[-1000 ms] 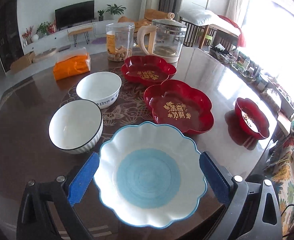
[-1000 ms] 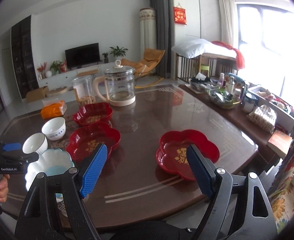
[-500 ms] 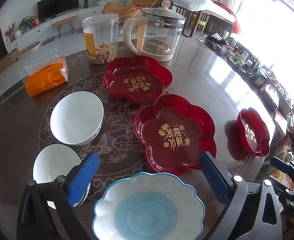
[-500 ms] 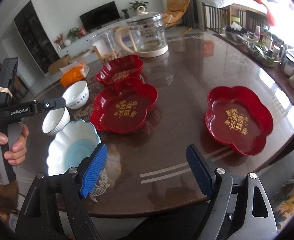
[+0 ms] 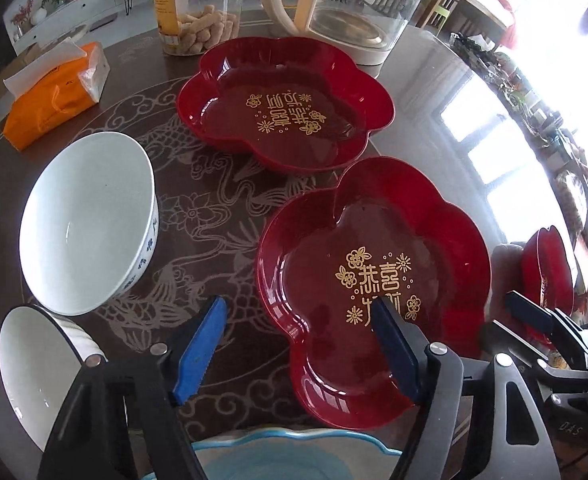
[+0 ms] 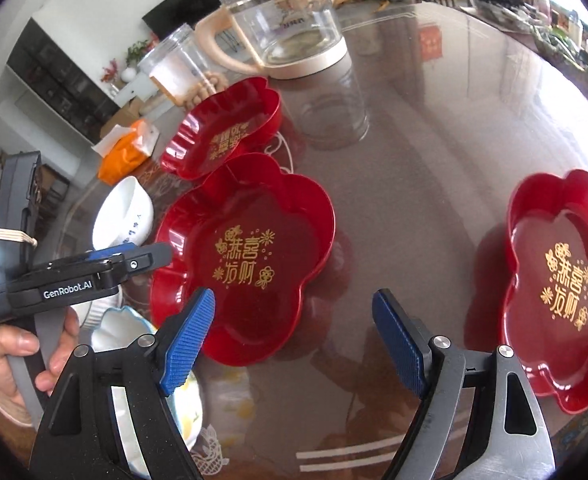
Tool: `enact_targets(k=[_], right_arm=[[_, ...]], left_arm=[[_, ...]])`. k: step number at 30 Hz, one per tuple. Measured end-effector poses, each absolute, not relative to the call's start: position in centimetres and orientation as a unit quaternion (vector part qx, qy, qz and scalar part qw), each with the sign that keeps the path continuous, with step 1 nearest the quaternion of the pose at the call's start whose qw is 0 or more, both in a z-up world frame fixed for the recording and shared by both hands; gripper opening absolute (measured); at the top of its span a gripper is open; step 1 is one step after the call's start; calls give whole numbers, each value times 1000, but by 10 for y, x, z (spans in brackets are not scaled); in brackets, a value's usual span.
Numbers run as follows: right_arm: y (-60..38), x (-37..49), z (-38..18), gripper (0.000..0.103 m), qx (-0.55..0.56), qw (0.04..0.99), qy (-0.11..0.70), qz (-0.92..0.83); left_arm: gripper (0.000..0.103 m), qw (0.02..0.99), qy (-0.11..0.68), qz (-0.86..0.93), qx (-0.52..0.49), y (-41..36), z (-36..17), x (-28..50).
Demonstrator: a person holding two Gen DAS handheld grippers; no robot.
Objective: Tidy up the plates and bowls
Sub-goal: 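Grasp the rim of the second red flower plate with the right tool, then lower the held red plate onto the first red plate and release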
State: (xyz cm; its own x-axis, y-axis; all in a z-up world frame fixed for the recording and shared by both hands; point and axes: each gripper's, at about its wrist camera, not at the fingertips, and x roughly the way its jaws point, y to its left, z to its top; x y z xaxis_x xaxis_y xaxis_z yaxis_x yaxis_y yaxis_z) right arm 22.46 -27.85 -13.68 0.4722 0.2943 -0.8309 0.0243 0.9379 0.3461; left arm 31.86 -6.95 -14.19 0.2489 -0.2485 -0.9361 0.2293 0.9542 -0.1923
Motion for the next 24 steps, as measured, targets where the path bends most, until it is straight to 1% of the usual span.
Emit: enact_targets(k=[2,3,5,6,7,8,10,11,12,13,18,24], right_arm=[[-277,234,-145,83,149,845,510,67],[-277,237,-149,83,145,845,511,59],[-280,242,-157,79,149,844,513,47],[-281,244,-161,70,154,841,517,45],[-283,245,-165,57,160,837,522,45],[-284,246,-168,54,165,834,524,46],[-285,245,-167,51,161,841,515,51],[-285,245,-168,45,162,840,515,58],[-284,245,-168,25,165,839,515,65],[-284,244,-167,21,160,840,515,60],[-297,232,-149,20,182,852,488,57],[-339,209,-105,20,205,863,460,48]], left_arm=[[64,786,600,-146,-11,-71,-148,321],[62,784,603,-144,-13,-71,-151,323],[50,780,610,-140,-14,-70,-159,325],[47,778,612,-137,-14,-70,-162,325],[42,777,614,-137,-14,-70,-164,326],[37,777,613,-139,-12,-71,-166,325],[30,779,610,-147,-8,-73,-167,323],[29,781,606,-152,-6,-75,-165,321],[29,782,603,-156,-2,-78,-163,319],[29,787,596,-158,6,-80,-159,317],[29,807,562,-179,26,-96,-127,305],[29,817,531,-225,34,-141,-80,290]])
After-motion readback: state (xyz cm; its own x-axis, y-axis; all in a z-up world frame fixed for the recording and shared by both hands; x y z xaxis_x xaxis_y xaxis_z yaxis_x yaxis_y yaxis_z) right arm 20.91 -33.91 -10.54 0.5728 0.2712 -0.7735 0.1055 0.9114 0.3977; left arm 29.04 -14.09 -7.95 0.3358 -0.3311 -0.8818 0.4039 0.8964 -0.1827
